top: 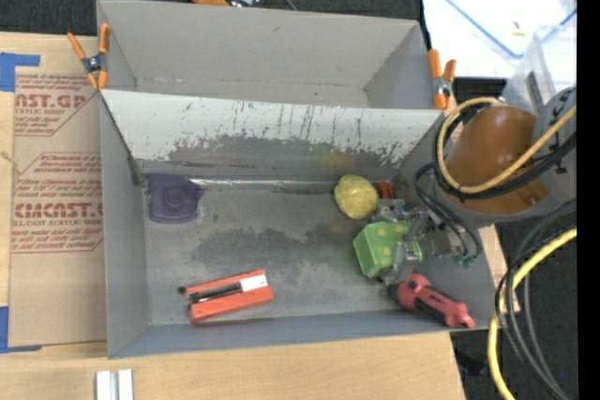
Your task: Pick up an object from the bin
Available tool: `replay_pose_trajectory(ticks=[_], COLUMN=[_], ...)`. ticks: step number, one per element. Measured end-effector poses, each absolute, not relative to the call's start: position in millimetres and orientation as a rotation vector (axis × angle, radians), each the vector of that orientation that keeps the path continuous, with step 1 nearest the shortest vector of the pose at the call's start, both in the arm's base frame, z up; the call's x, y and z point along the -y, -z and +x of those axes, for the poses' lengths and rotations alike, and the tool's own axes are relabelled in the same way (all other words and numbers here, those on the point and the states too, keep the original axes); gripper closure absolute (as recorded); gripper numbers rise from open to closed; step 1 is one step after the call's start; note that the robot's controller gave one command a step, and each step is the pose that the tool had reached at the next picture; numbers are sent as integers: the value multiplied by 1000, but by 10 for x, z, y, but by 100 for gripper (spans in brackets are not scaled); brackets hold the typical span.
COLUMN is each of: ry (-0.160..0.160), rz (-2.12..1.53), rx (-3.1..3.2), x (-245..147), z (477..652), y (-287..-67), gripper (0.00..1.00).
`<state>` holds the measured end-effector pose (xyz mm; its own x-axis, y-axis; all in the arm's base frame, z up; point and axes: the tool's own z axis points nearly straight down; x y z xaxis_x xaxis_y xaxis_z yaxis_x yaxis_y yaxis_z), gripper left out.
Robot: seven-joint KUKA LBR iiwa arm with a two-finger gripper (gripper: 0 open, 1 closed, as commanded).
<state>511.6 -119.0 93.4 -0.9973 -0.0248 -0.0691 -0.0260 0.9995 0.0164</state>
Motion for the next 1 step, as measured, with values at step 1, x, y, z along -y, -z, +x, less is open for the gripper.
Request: replay_pose_trajectory(ticks=[1], ry=[-23], rz=[-38], rx=[-3070], x=[1202], z=[5119], y=[-1122], gripper=[100])
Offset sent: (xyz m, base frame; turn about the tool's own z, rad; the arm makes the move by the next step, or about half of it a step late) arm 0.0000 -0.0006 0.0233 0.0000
